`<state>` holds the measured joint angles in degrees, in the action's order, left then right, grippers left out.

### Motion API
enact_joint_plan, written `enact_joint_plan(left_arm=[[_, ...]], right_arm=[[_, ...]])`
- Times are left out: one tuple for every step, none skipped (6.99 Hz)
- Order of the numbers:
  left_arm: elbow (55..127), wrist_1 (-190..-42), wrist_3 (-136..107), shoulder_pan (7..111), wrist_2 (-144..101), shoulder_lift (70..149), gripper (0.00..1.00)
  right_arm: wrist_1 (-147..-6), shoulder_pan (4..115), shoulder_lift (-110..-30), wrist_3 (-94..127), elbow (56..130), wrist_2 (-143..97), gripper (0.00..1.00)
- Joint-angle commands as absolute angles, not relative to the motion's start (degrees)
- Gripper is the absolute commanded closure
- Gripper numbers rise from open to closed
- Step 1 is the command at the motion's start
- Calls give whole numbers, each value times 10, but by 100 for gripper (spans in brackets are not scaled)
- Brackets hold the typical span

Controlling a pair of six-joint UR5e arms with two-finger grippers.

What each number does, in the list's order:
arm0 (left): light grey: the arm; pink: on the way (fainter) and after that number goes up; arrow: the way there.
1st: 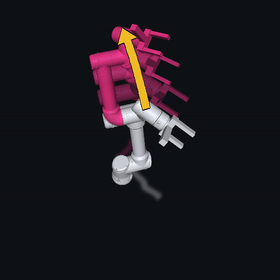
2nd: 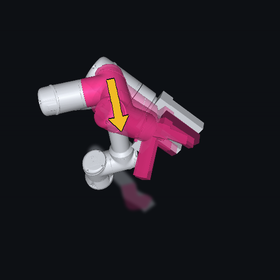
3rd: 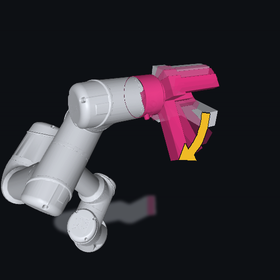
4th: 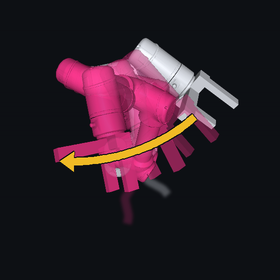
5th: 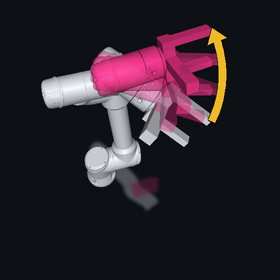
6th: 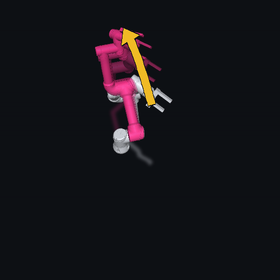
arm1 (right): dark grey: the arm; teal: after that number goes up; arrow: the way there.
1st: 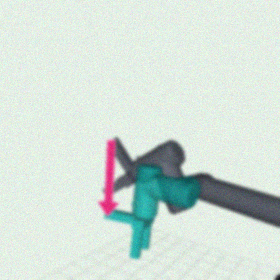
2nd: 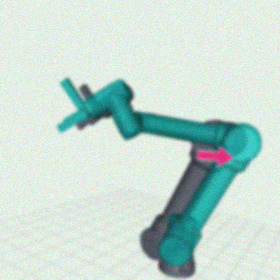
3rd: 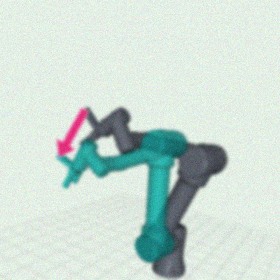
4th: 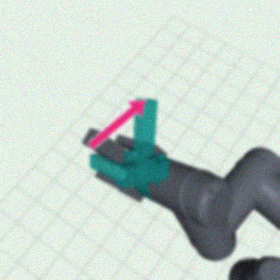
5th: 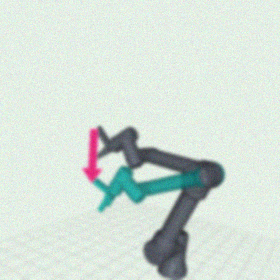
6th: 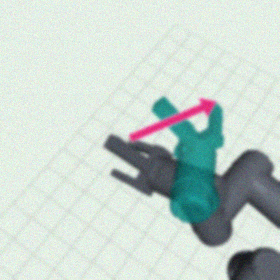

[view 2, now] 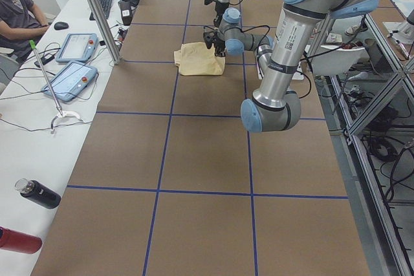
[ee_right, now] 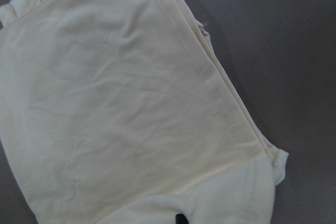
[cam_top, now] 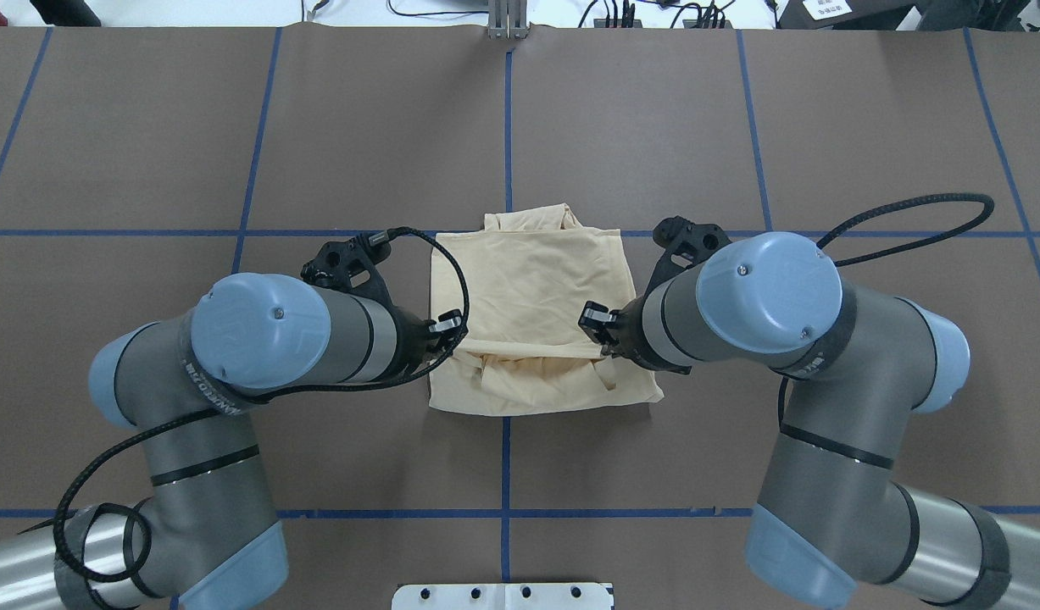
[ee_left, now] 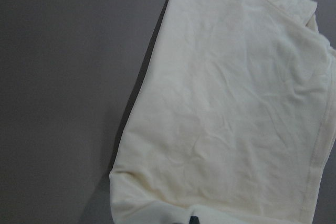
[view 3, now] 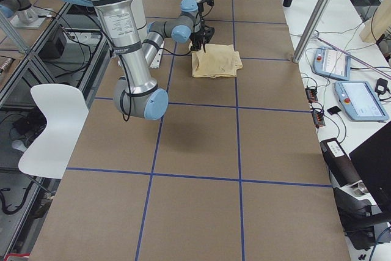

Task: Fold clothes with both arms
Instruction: 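Lift the near edge with both grippers and fold it toward the far edge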

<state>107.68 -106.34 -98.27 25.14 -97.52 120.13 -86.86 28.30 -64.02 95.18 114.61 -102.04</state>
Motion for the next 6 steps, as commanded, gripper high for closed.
enact_joint_plan(left_arm=[[1009, -1132, -976, 279, -975, 1224, 100], [999, -1136, -975, 295, -976, 1226, 100], [999, -1136, -976, 301, -975, 1226, 100], [998, -1132, -976, 309, -976, 1226, 100], [994, -1136, -976, 315, -975, 1226, 100], [985, -1137, -976, 316, -975, 1235, 100]], right_arm=[[-866, 328, -593, 902, 1058, -1021, 100], [-836, 342, -578, 901, 1018, -1023, 100], [-805, 351, -570, 901, 987, -1023, 100], [-798, 361, -561, 901, 967, -1025, 100], [-798, 368, -549, 900, 954, -1026, 100], [-798, 373, -527, 900, 931, -1027, 100]])
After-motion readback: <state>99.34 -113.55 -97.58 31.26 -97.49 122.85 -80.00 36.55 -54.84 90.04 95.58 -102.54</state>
